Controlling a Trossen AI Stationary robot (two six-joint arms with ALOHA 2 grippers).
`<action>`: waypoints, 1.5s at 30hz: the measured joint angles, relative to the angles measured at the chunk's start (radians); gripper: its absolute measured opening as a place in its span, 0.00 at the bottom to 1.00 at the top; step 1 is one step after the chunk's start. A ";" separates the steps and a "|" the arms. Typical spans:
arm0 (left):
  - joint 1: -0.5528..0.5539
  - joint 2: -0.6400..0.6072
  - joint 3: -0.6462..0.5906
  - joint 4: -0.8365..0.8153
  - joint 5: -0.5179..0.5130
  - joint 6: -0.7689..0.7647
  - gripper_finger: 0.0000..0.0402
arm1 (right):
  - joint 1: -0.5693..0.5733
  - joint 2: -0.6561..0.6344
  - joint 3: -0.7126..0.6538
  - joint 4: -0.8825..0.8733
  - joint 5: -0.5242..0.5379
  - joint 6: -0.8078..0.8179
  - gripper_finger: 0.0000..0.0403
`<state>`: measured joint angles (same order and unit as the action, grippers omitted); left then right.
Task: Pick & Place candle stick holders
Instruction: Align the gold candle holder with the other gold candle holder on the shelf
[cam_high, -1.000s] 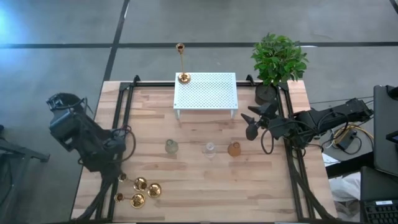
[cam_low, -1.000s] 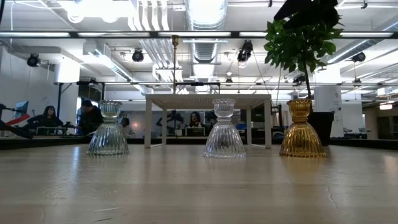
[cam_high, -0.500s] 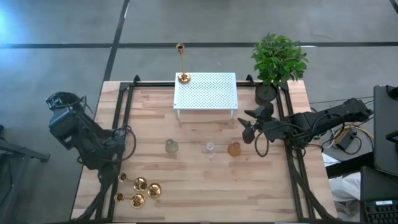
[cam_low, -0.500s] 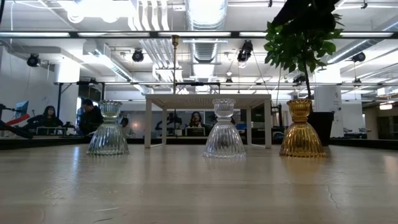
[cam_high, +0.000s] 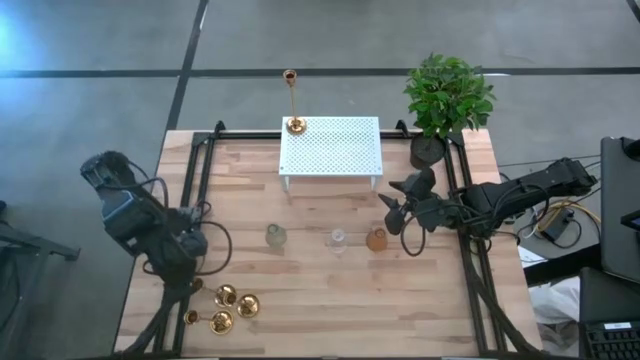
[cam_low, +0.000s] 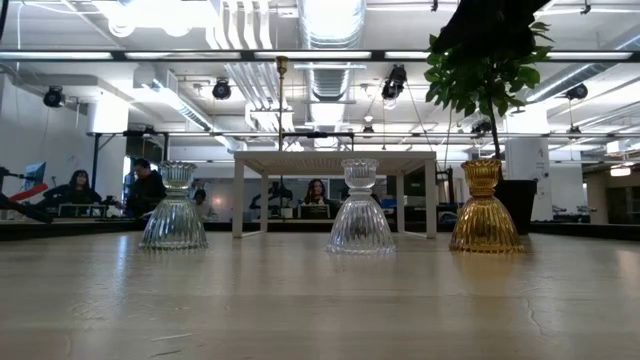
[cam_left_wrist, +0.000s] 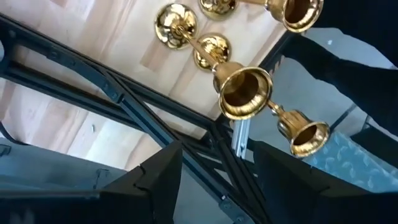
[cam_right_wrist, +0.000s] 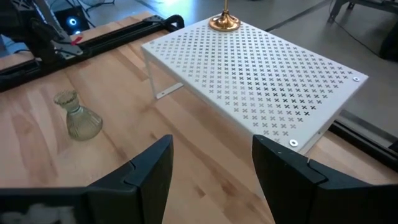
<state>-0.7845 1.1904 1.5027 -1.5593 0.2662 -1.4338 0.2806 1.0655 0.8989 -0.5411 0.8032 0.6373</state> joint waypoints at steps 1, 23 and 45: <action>0.000 0.000 -0.006 0.008 -0.009 0.000 0.51 | 0.000 -0.001 0.000 0.000 0.000 0.000 0.52; 0.004 0.004 -0.054 0.100 -0.138 0.027 0.51 | 0.000 -0.003 0.000 0.001 0.000 0.049 0.52; 0.004 0.004 -0.069 0.189 -0.079 0.028 0.51 | 0.000 -0.003 0.000 0.000 0.000 0.051 0.52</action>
<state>-0.7807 1.1946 1.4334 -1.3705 0.1875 -1.4063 0.2810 1.0630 0.8989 -0.5411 0.8032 0.6888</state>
